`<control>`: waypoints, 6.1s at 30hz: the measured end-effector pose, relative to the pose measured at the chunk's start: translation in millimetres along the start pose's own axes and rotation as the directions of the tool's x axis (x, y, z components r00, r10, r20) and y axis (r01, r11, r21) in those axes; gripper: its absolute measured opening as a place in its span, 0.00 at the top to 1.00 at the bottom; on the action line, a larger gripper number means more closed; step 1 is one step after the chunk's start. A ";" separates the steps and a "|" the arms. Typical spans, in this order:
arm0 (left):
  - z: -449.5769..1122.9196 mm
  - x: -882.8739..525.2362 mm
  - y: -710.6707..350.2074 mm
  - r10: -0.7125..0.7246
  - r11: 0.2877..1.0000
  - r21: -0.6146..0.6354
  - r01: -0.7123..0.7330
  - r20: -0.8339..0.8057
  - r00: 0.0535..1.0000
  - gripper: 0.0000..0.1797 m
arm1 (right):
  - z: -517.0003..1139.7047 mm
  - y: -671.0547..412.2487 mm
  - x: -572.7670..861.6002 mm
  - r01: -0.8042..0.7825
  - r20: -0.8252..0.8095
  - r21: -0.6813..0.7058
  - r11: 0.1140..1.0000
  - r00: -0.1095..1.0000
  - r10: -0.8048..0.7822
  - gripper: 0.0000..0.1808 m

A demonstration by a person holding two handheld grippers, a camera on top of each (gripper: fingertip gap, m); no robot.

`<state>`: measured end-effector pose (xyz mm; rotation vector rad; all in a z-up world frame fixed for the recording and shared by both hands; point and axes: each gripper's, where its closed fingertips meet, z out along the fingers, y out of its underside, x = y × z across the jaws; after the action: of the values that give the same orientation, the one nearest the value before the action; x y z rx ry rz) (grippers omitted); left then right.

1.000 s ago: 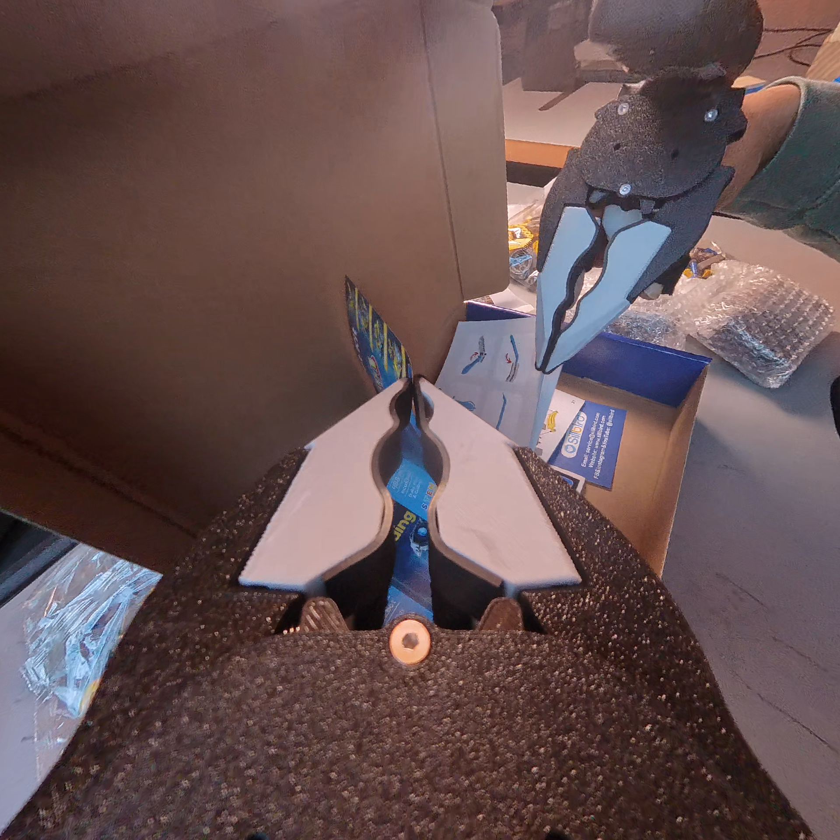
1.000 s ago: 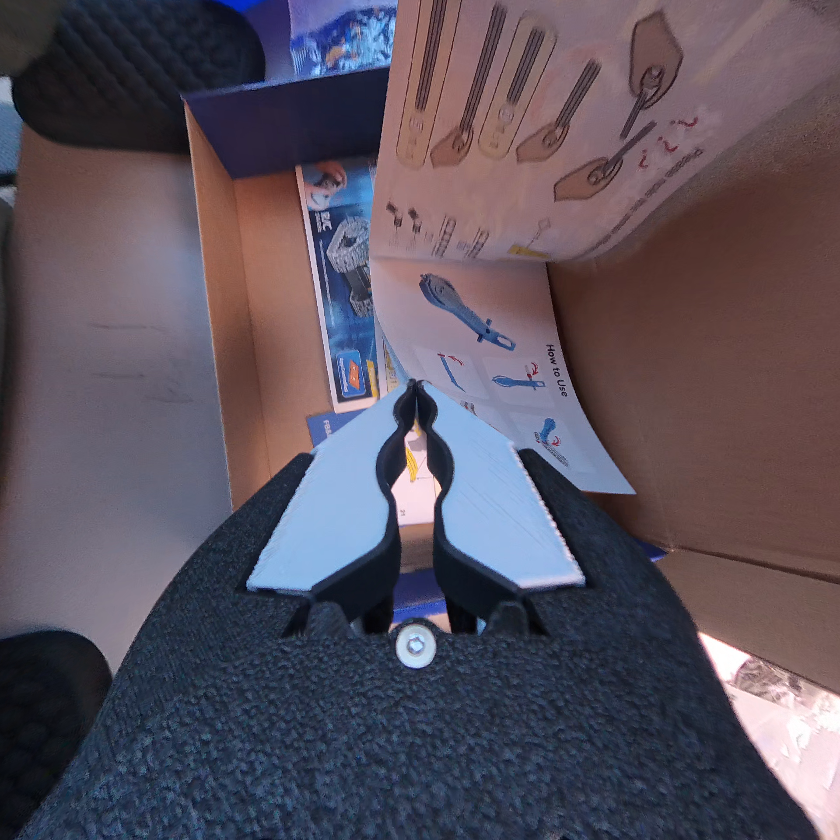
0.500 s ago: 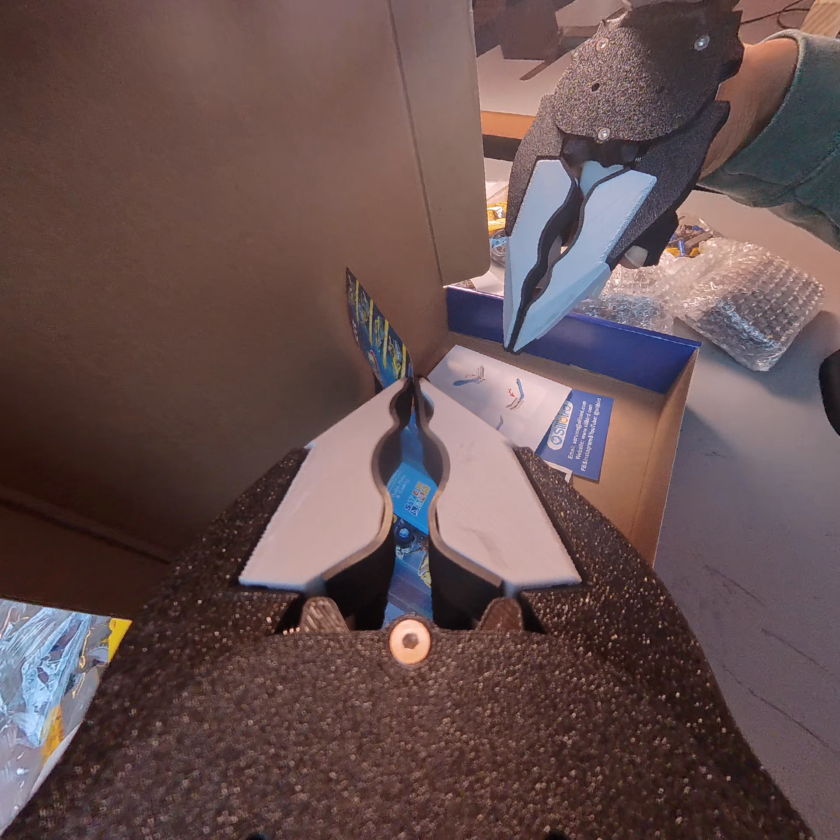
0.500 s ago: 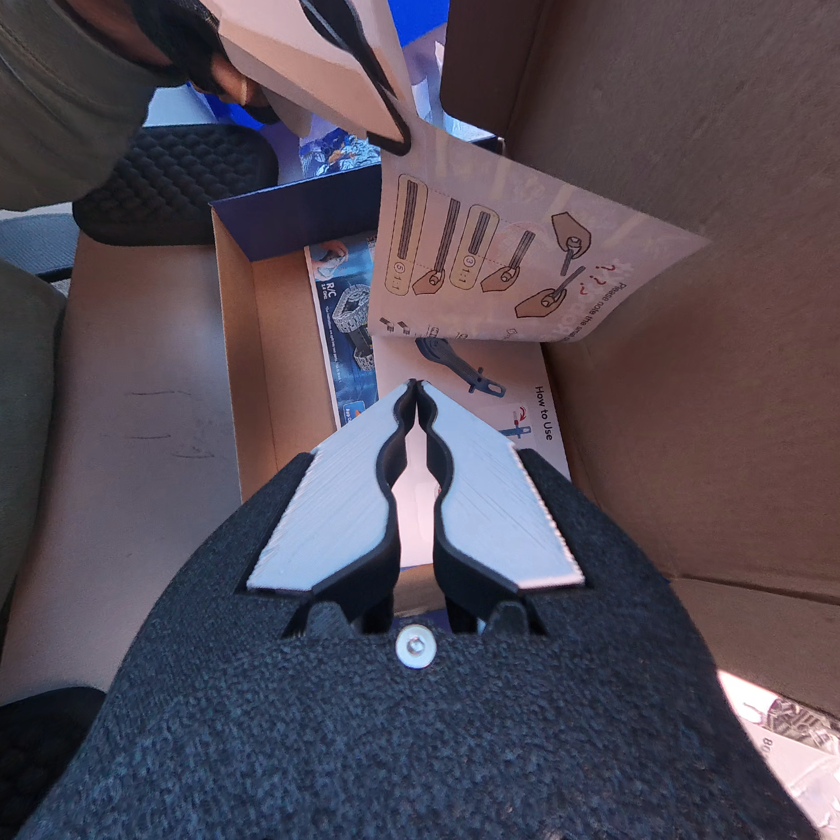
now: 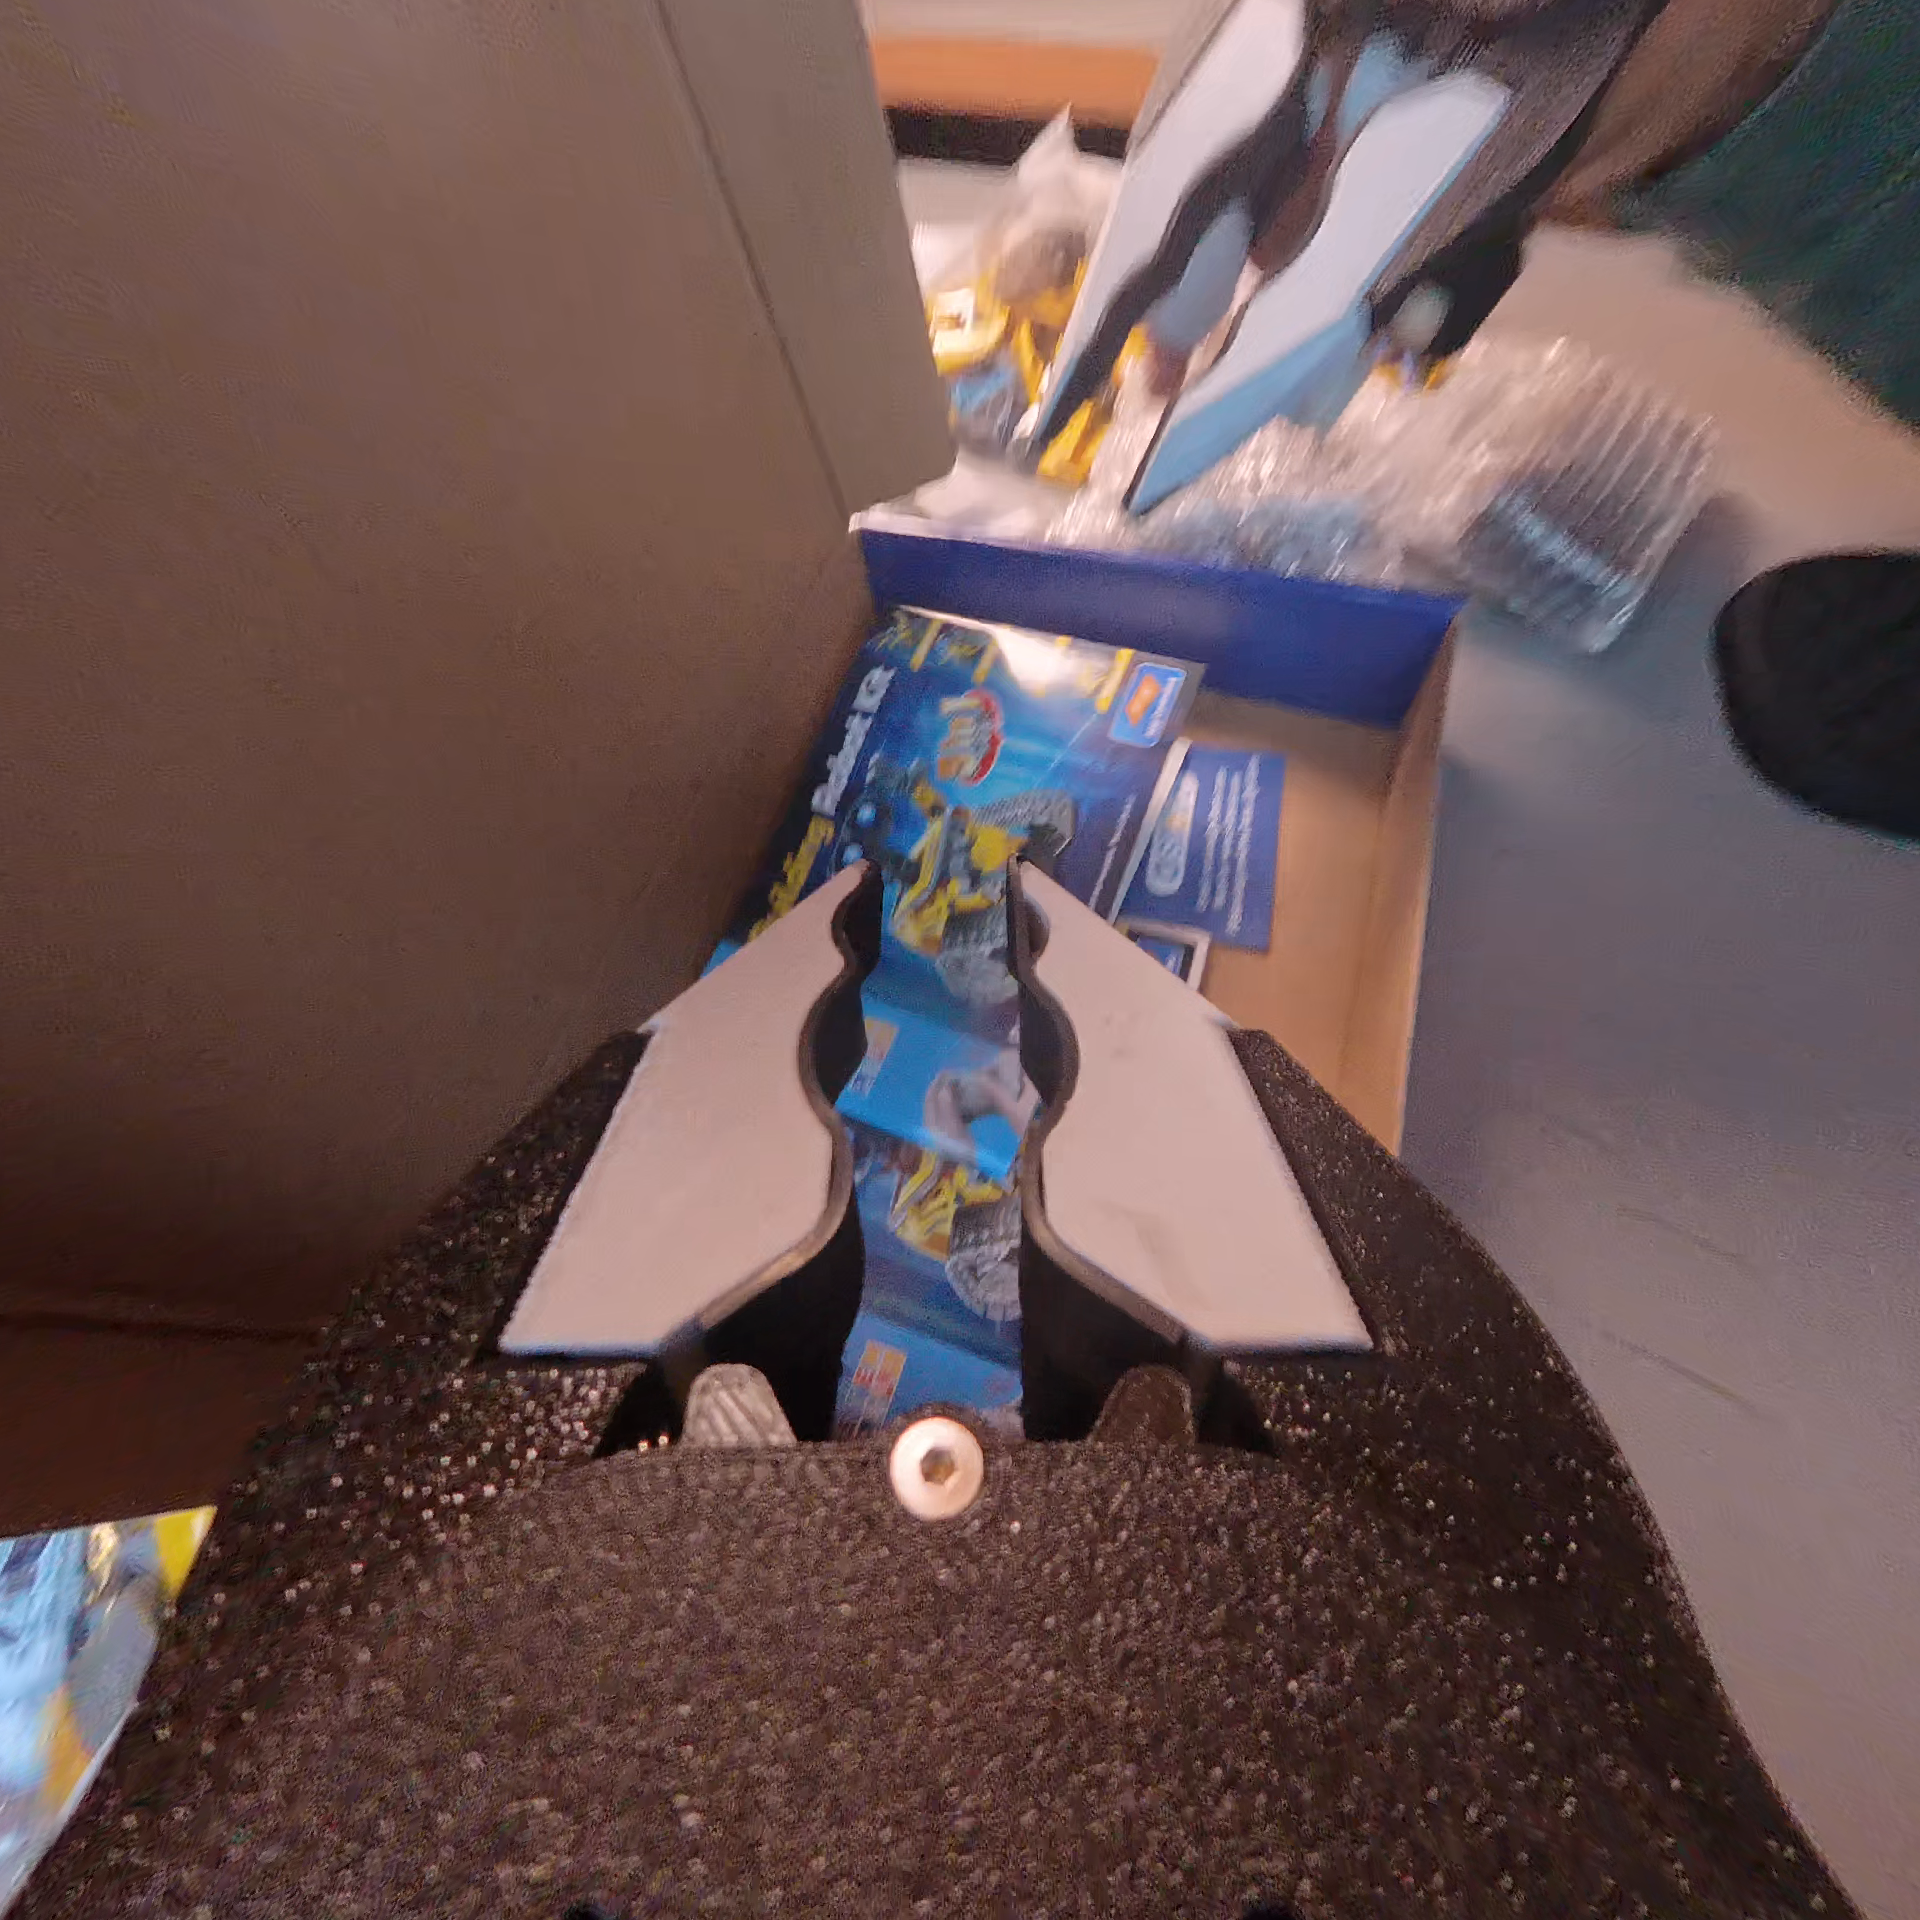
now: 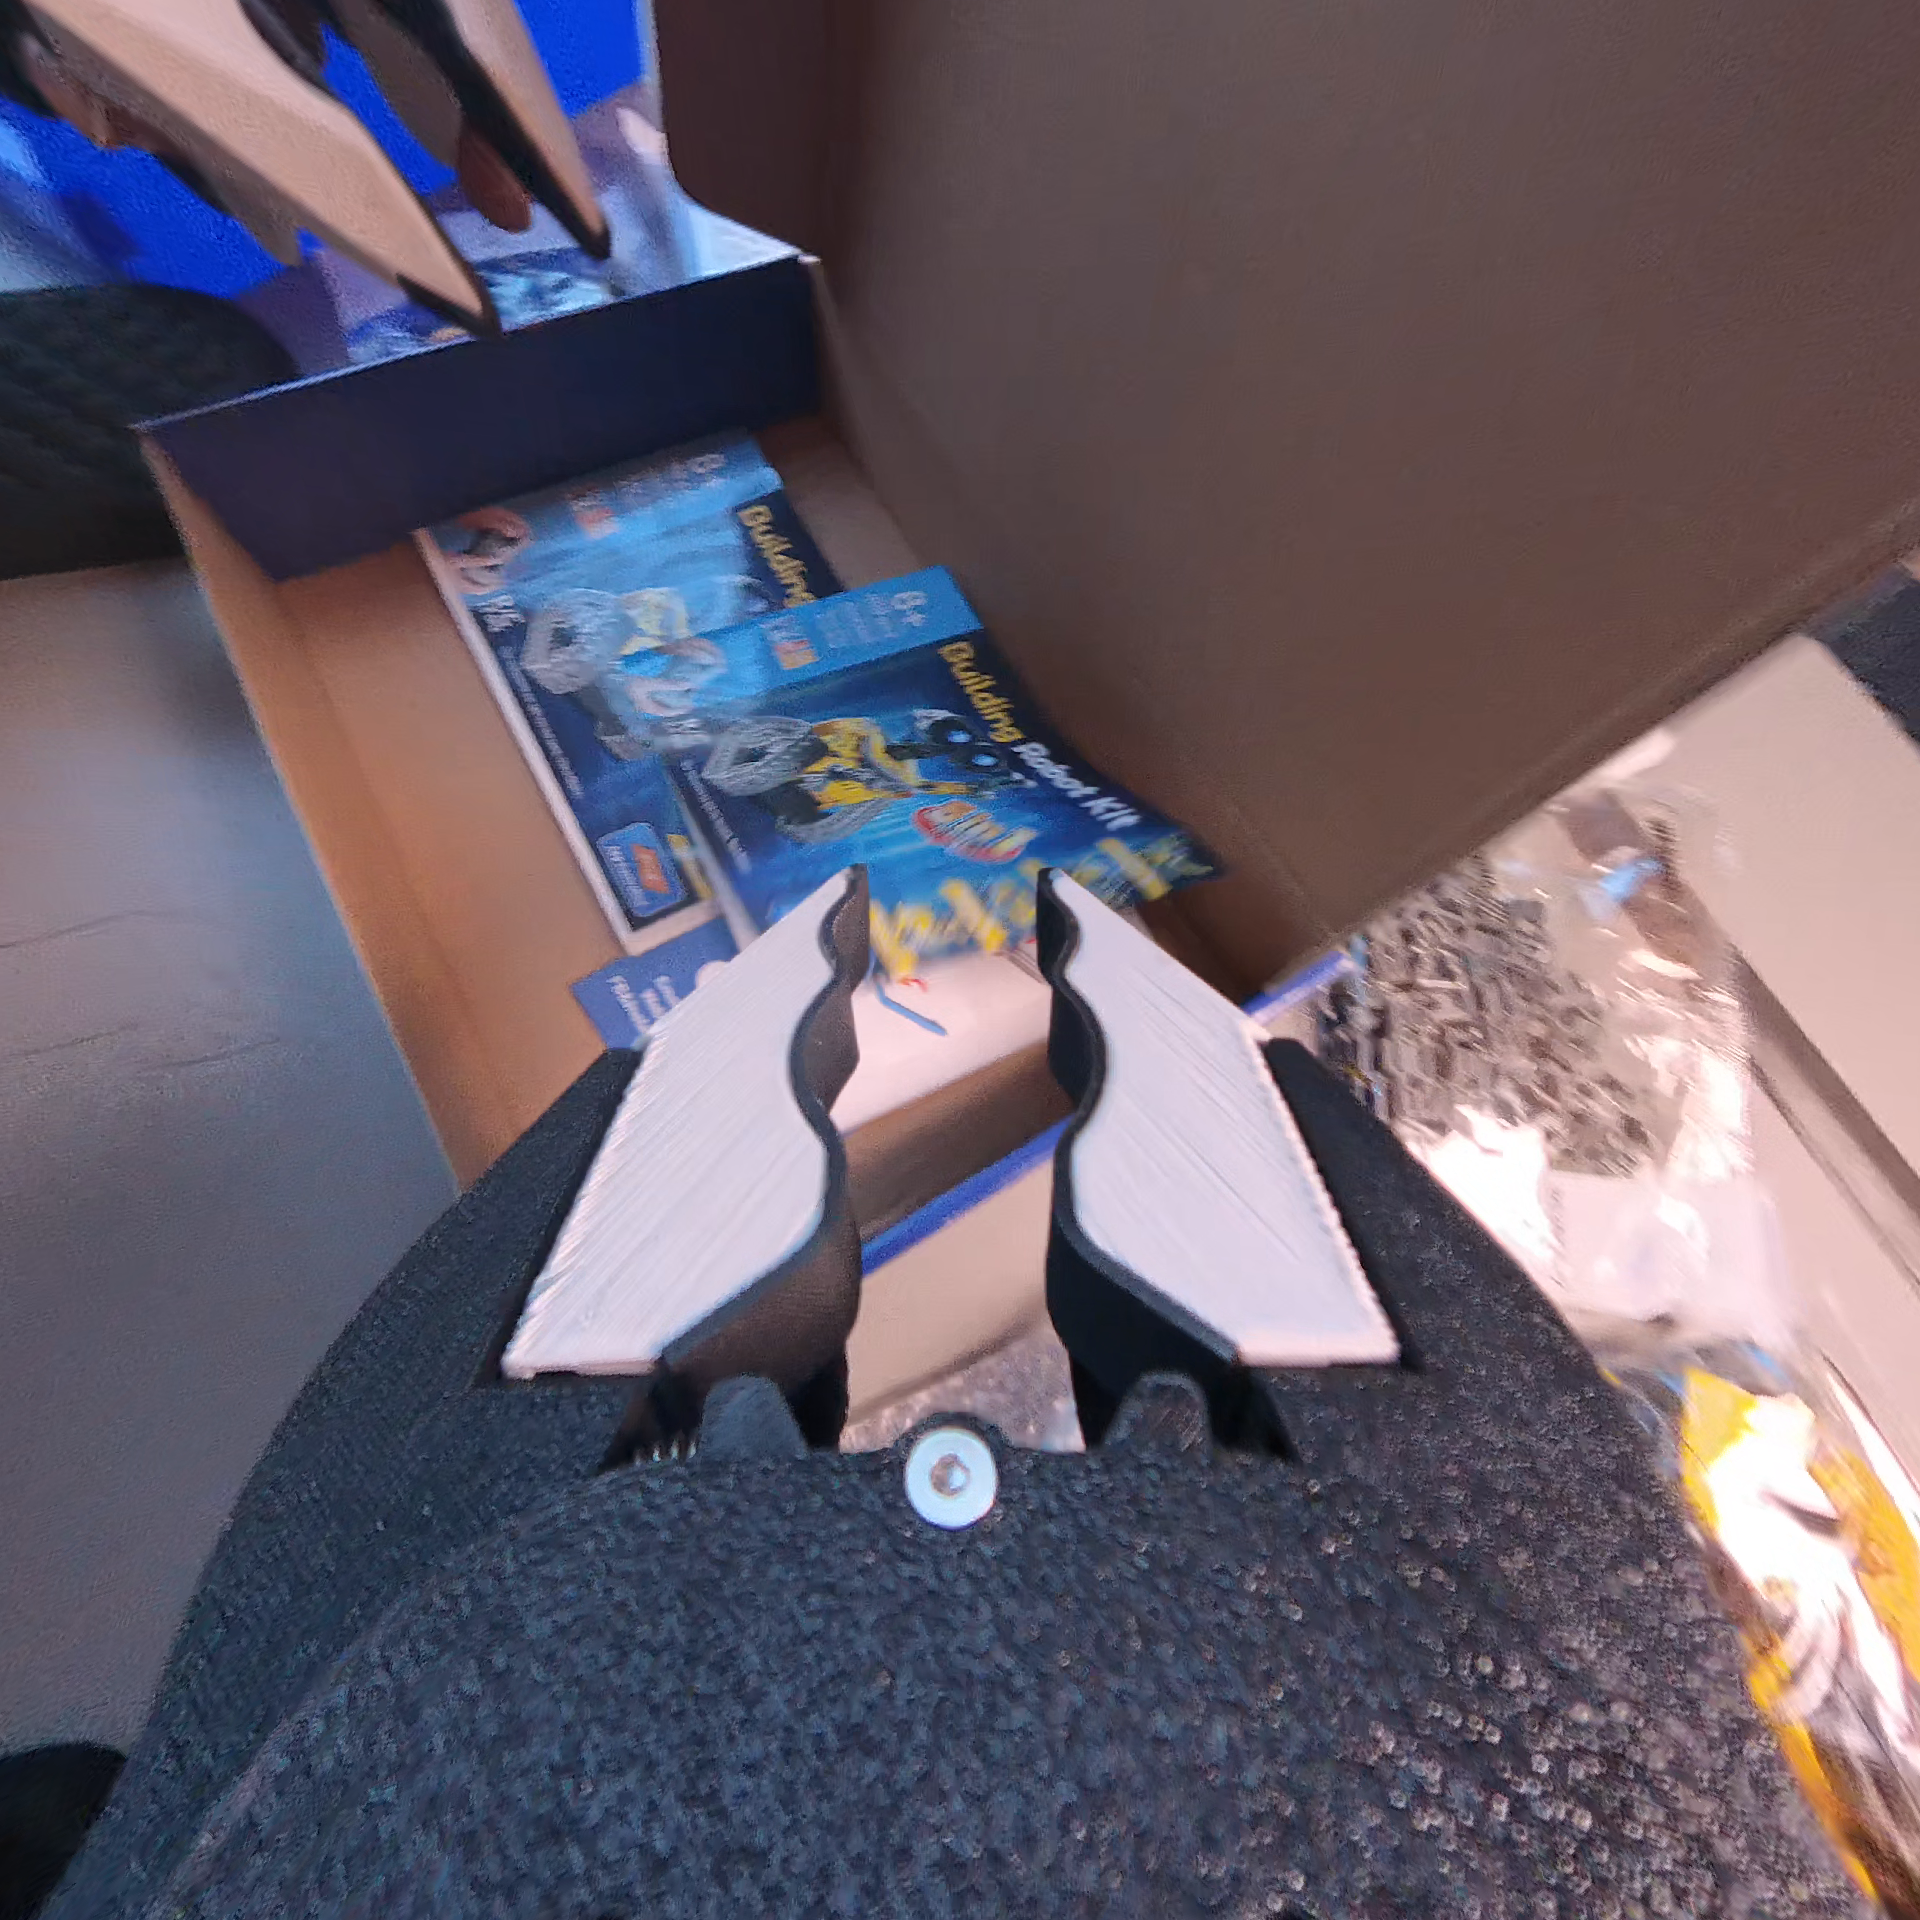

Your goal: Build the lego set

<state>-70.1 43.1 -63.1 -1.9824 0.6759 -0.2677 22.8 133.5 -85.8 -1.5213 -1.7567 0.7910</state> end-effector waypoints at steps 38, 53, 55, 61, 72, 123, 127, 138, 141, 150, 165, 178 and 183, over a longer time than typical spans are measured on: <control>21.5 -44.0 149.8 -0.059 0.521 -0.831 -0.194 -0.262 0.963 0.71 | 72.2 76.4 -41.4 0.218 0.095 -0.420 0.881 0.976 -0.196 0.88; -7.2 -12.7 108.6 -0.080 0.654 -0.731 -0.193 -0.321 0.944 0.99 | 66.7 70.4 -46.8 0.240 0.097 -0.413 0.879 0.971 -0.220 0.87; -11.8 -6.3 97.3 -0.068 0.683 -0.703 -0.197 -0.329 0.942 0.99 | 62.6 58.0 -53.6 0.243 0.117 -0.364 0.899 0.970 -0.214 0.87; -22.9 21.3 72.0 0.001 0.728 -0.638 -0.250 -0.364 0.932 1.00 | 53.5 -3.9 -79.8 0.294 0.200 -0.069 0.953 0.940 -0.275 0.80; -36.2 87.4 48.6 0.113 0.805 -0.489 -0.336 -0.429 0.896 1.00 | 96.6 1.5 -166.8 0.702 0.665 -0.052 0.711 0.555 -0.500 0.77; -30.7 92.0 90.3 -0.202 0.935 -0.315 0.161 -0.103 0.974 0.74 | 53.1 -30.4 -154.5 0.433 0.426 0.185 0.882 0.774 -0.469 0.98; -29.7 118.6 112.2 -0.024 0.879 -0.467 -0.094 -0.241 0.970 0.60 | 52.7 -2.6 -160.3 0.488 0.470 0.088 0.869 0.748 -0.468 0.86; -11.3 136.6 121.1 0.382 0.587 -0.379 -0.715 -0.649 0.658 0.56 | 14.5 -5.6 -98.3 0.202 0.196 0.216 0.955 0.949 -0.245 0.86; -9.2 141.3 120.8 0.377 0.561 -0.322 -0.763 -0.721 0.582 0.54 | -0.3 -17.3 -88.3 0.143 0.153 0.307 0.941 0.968 -0.198 0.88; -2.4 135.5 135.0 0.433 0.376 -0.308 -0.874 -0.776 0.459 0.63 | -17.3 -32.1 -73.9 0.081 0.095 0.437 0.896 0.986 -0.135 0.90; -7.3 140.5 118.9 0.622 0.414 -0.192 -0.890 -0.653 0.431 0.95 | -24.0 -34.4 -70.9 0.121 0.017 0.483 0.867 0.989 -0.147 0.93; -35.2 101.1 -4.4 0.606 0.779 -0.042 -0.626 -0.209 0.768 0.98 | -59.1 -45.8 -114.8 0.009 0.286 0.617 0.787 0.929 -0.236 0.73; -46.3 103.3 -10.6 0.568 0.820 0.032 -0.572 -0.173 0.804 0.98 | 4.2 -4.3 -131.3 0.432 0.085 0.313 0.846 0.874 -0.478 0.83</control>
<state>-2.8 -45.8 -40.9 -1.6878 1.3593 -0.0624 29.0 2.8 -97.9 -0.8146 -1.9192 0.8858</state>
